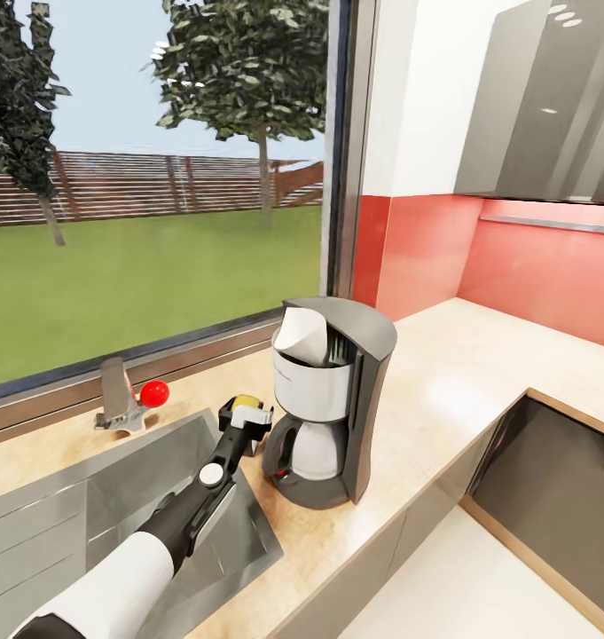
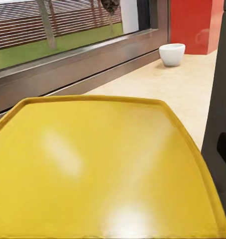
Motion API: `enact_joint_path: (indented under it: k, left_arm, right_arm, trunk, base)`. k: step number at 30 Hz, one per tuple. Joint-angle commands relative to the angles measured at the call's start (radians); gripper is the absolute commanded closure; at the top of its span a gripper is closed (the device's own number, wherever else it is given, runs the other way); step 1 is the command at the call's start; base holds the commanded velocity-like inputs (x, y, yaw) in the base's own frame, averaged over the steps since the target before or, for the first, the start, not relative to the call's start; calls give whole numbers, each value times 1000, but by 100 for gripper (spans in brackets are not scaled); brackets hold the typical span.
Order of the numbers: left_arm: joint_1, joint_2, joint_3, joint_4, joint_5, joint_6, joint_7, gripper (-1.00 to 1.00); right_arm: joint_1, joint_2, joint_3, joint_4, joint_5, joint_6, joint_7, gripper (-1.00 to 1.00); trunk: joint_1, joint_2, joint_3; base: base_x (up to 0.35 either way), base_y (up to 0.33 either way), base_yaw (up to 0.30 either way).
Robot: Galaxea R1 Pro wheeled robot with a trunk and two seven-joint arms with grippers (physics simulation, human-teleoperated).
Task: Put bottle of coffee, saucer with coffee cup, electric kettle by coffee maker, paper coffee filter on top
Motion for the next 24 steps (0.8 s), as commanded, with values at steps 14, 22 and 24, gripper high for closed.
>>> enact_joint_path:
  k: [14,22,24]
  left_arm:
    - [-2,1,-7,-2,5,-4,9,-100]
    - [-2,1,-8,-2,5,-4,9,-100]
    - [-2,1,-8,-2,5,-4,9,-100]
  right_arm:
    - [-1,0,-6,1,0,-4,2,-100]
    - [-1,0,-6,1,0,-4,2,-100]
    - [-1,0,-6,1,0,-4,2,-100]
  trunk:
    - [1,-2,-2]
    - [1,-2,-2]
    - [1,-2,-2]
  base:
    - [-56,14,0]
    - [-39,13,0]
    - [-232,88,0]
